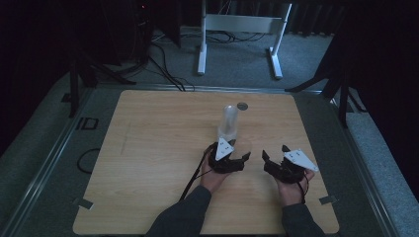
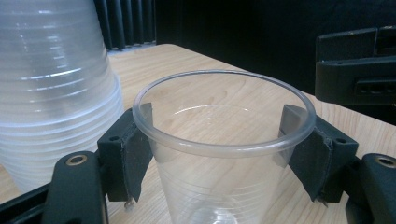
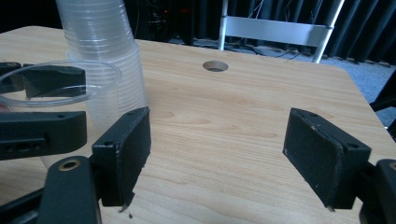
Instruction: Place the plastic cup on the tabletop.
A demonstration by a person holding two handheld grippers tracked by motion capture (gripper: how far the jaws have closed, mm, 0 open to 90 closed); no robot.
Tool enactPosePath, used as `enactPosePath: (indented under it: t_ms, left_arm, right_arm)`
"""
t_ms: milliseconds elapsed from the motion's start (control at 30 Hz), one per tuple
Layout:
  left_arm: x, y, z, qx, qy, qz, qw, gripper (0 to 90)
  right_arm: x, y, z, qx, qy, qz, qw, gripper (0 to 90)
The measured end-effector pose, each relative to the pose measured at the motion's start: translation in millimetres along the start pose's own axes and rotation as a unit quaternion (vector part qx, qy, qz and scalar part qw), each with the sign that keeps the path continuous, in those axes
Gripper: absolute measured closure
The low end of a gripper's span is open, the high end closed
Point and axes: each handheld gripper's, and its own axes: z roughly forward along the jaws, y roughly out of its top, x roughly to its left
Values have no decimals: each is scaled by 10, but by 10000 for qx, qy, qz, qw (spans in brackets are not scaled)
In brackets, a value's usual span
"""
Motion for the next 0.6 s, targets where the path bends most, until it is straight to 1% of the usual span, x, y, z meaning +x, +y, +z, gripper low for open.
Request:
enactPosePath:
  t_ms: [233, 600]
  left_arm:
    - [14, -44, 10, 62, 3, -41, 10000, 276]
    - [23, -84, 24, 155, 12, -23, 9999, 276]
  right_arm:
    - [4, -1, 3, 6, 5, 9, 10000, 230]
    - [5, -1, 4, 2, 8, 7, 10000, 230]
